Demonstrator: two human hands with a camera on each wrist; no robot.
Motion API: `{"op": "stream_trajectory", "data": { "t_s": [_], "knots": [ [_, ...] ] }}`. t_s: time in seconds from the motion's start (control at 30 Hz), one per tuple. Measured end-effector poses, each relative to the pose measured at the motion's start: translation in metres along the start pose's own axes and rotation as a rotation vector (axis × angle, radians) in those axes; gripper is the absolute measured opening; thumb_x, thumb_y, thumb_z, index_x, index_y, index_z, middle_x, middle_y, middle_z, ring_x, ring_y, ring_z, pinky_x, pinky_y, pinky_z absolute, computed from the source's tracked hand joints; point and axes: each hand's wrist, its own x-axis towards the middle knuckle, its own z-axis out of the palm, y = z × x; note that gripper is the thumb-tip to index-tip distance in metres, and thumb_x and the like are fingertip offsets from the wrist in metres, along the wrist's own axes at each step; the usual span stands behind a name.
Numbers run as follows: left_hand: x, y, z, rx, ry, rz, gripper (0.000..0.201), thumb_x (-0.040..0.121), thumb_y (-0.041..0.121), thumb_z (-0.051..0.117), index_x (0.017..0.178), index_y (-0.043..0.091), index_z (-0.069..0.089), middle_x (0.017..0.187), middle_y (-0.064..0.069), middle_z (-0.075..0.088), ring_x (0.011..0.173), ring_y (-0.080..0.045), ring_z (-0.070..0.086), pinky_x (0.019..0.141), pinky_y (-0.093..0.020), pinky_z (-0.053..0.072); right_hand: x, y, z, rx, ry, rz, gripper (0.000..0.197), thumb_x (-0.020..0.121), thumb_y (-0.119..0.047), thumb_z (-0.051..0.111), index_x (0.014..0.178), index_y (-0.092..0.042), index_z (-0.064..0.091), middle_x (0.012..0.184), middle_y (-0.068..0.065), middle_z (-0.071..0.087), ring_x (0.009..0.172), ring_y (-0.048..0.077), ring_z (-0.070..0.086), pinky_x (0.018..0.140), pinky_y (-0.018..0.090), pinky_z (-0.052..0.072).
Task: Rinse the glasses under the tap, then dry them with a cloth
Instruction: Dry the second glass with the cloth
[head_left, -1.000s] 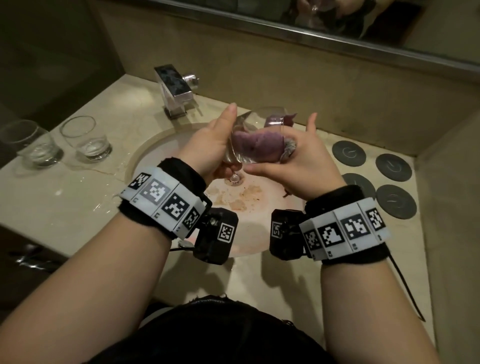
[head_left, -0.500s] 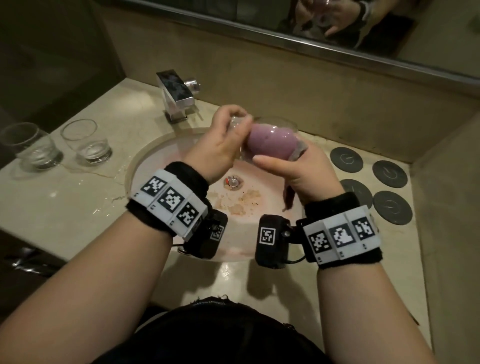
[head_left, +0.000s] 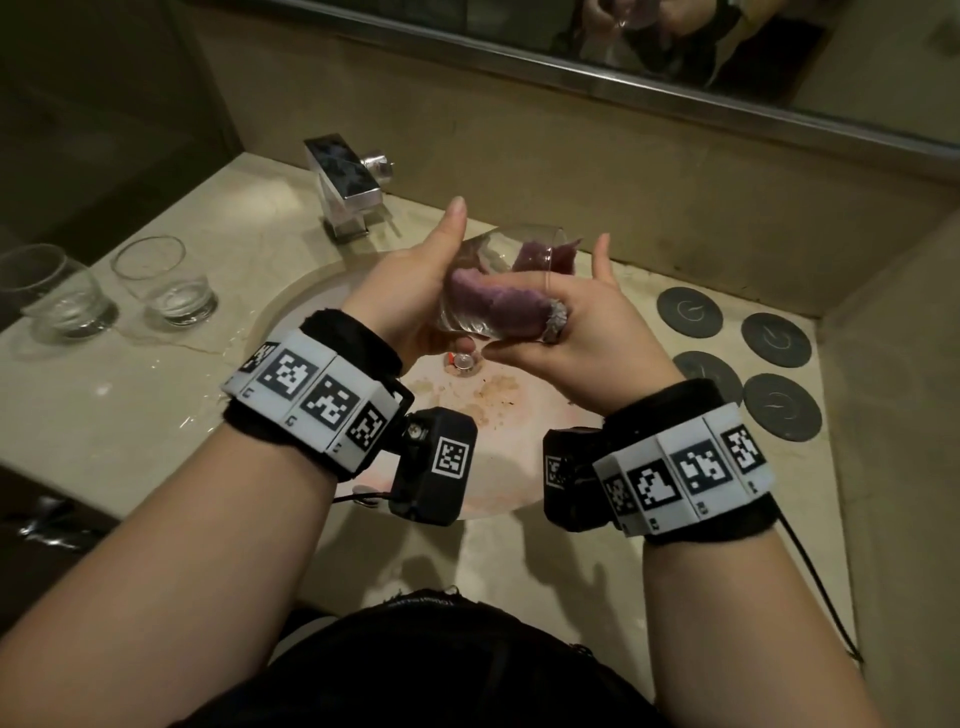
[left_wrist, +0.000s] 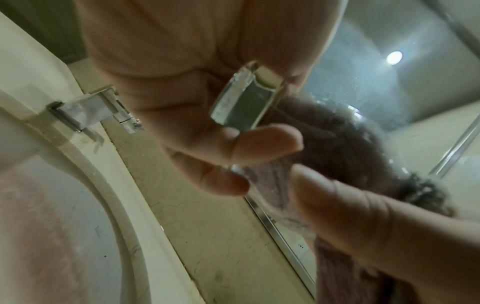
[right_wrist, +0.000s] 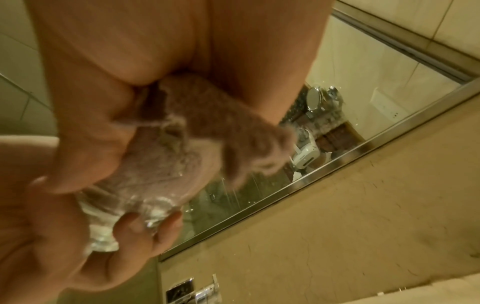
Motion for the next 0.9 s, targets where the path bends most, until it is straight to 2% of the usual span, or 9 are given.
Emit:
{"op": "stream_trajectory", "data": {
  "t_s": [0.1,0.2,0.3,0.37,0.43,0.5,0.6,0.73,0.9],
  "knots": [
    [-0.002,-0.001,0.002,-0.022,-0.023,-0.011,0.056,0.093,0.059,0.034,0.092,0.013,0.066,0.074,-0.002,0.066,0.055,-0.011,0.06,0.043,-0.017,0.044,0.001,-0.002,-0.008,-0.066,-0.077,-0.001,0.05,0.077,-0.035,0.074,0.123,-0.038,0.055,0.113,-0.011,0.068,0.134,0.002,0.038,0.11,0.035,-0.027],
    [-0.003,-0.001,0.004,-0.08,-0.039,-0.03,0.057,0.093,0.059,0.034,0.095,0.012,0.065,0.073,-0.002,0.066,0.053,-0.011,0.061,0.043,-0.017,0.044,0.001,-0.007,-0.009,-0.104,-0.085,-0.023,0.048,0.078,-0.038,0.072,0.123,-0.037,0.056,0.111,-0.013,0.069,0.132,0.002,0.041,0.11,0.038,-0.028],
    [-0.003,0.001,0.003,-0.054,-0.021,-0.025,0.058,0.093,0.059,0.034,0.097,0.01,0.065,0.077,-0.004,0.067,0.056,-0.012,0.061,0.042,-0.018,0.045,-0.003,-0.009,-0.005,-0.077,0.042,-0.044,0.037,0.075,-0.037,0.075,0.108,-0.039,0.059,0.107,-0.015,0.066,0.121,0.006,0.052,0.114,0.046,-0.02],
    [-0.004,0.002,0.002,-0.053,-0.017,-0.03,0.058,0.093,0.059,0.033,0.095,0.011,0.067,0.079,-0.005,0.067,0.059,-0.013,0.062,0.042,-0.018,0.045,-0.005,-0.009,-0.001,-0.076,0.102,-0.03,0.032,0.073,-0.037,0.076,0.096,-0.039,0.053,0.1,-0.017,0.06,0.114,0.008,0.055,0.116,0.044,-0.012],
    [-0.004,-0.001,0.002,-0.062,-0.018,-0.051,0.058,0.093,0.06,0.033,0.091,0.013,0.067,0.072,-0.002,0.068,0.054,-0.011,0.062,0.042,-0.016,0.045,-0.005,-0.008,0.003,-0.059,0.081,0.003,0.033,0.072,-0.038,0.078,0.095,-0.04,0.055,0.1,-0.017,0.064,0.115,0.007,0.054,0.118,0.039,-0.006],
    [-0.005,-0.003,0.001,-0.068,-0.007,-0.066,0.058,0.093,0.06,0.033,0.09,0.013,0.066,0.063,0.0,0.066,0.047,-0.009,0.061,0.041,-0.015,0.043,-0.004,-0.005,0.004,-0.042,0.015,0.024,0.036,0.071,-0.038,0.079,0.103,-0.038,0.063,0.106,-0.015,0.069,0.12,0.006,0.052,0.118,0.038,-0.003],
    [-0.001,-0.004,-0.004,-0.042,0.007,-0.074,0.058,0.092,0.061,0.034,0.085,0.013,0.064,0.057,0.002,0.065,0.044,-0.008,0.059,0.041,-0.013,0.042,-0.002,-0.002,0.004,-0.051,-0.102,0.004,0.036,0.078,-0.039,0.074,0.113,-0.038,0.064,0.114,-0.011,0.068,0.127,0.006,0.046,0.116,0.034,-0.012],
    [0.003,-0.003,-0.01,-0.044,-0.027,-0.091,0.059,0.092,0.064,0.031,0.083,0.016,0.065,0.063,-0.001,0.064,0.052,-0.011,0.058,0.04,-0.012,0.039,0.001,-0.003,0.008,-0.14,-0.152,-0.063,0.045,0.09,-0.041,0.058,0.133,-0.04,0.047,0.127,-0.011,0.061,0.133,0.006,0.04,0.11,0.033,-0.025],
    [0.008,-0.003,-0.009,-0.097,-0.018,-0.086,0.049,0.095,0.054,0.037,0.095,0.014,0.066,0.072,-0.003,0.067,0.054,-0.013,0.062,0.041,-0.013,0.041,0.008,-0.006,0.013,-0.044,-0.117,-0.008,0.039,0.085,-0.047,0.061,0.123,-0.047,0.051,0.119,-0.013,0.065,0.131,0.002,0.041,0.11,0.035,-0.026]
  ]
}}
